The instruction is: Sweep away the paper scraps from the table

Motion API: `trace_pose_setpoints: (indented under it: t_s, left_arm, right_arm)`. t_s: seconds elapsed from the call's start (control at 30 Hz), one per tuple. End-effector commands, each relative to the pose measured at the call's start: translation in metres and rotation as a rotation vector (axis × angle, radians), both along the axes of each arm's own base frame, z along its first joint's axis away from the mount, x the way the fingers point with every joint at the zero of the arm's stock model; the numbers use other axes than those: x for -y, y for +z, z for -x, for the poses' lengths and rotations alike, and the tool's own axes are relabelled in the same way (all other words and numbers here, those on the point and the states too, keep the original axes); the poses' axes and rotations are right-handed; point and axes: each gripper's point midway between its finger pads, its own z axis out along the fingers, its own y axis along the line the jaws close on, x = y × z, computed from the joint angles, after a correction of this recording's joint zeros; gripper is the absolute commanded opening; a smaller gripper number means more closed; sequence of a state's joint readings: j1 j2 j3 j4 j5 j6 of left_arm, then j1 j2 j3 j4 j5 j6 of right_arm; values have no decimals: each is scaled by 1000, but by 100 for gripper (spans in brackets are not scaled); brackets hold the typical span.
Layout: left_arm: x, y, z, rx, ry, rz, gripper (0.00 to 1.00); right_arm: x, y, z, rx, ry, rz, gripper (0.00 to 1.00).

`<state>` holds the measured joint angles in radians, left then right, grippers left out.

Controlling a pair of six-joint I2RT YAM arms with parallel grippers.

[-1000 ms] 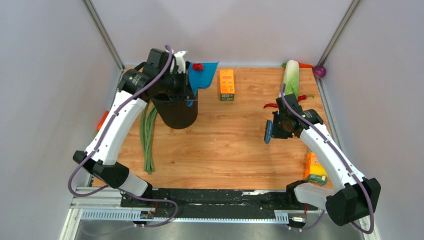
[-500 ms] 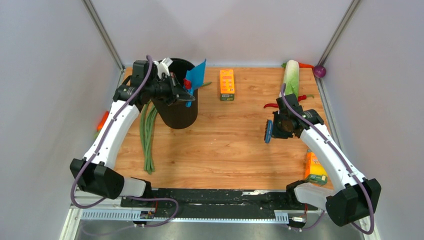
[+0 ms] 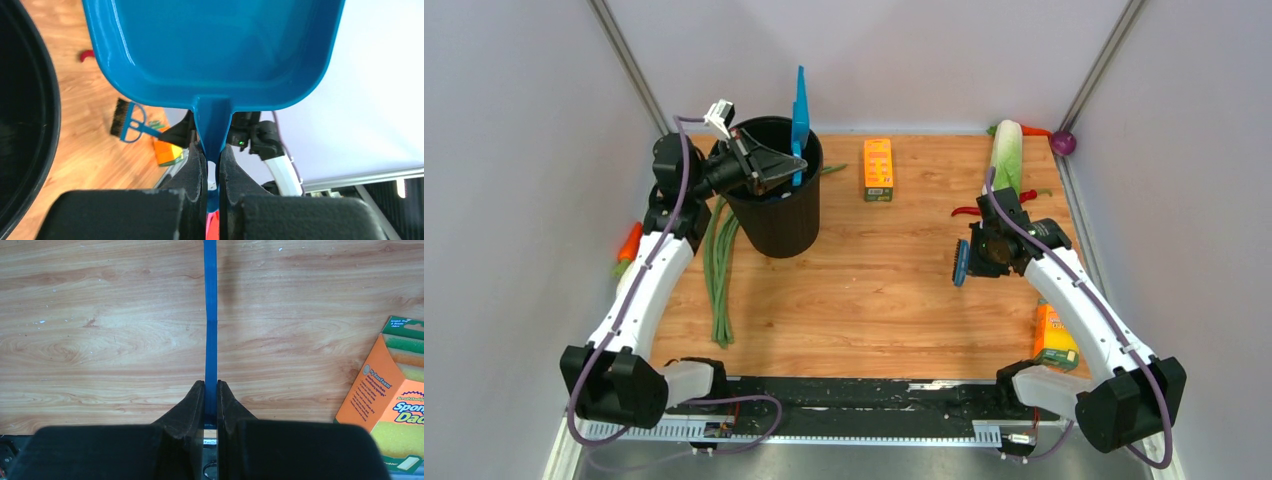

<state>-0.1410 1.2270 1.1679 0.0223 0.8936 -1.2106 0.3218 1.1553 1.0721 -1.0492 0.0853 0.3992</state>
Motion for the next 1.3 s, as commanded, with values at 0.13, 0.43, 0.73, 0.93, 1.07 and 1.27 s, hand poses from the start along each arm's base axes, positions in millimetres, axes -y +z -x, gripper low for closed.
trace_pose_setpoints:
  t_s: [0.13, 0.43, 0.73, 0.93, 1.07, 1.27]
  left_arm:
    - [-15, 56, 12, 132, -32, 264, 0]
    - [-14, 57, 10, 122, -15, 9, 0]
    - [-8, 27, 29, 115, 38, -534, 0]
    - [15, -25, 51, 80, -14, -788, 0]
    - [37, -81, 71, 13, -86, -885, 0]
    - [34, -137, 75, -122, 56, -871, 0]
  right_arm:
    - [-3, 10, -10, 52, -3, -26, 0]
    - [-13, 27, -16, 85, 25, -75, 0]
    - [-41, 78, -34, 190, 79, -222, 0]
    - [-40, 101, -37, 263, 34, -251, 0]
    - [-32, 101, -36, 279, -29, -244, 0]
    - [-26, 101, -30, 300, -94, -258, 0]
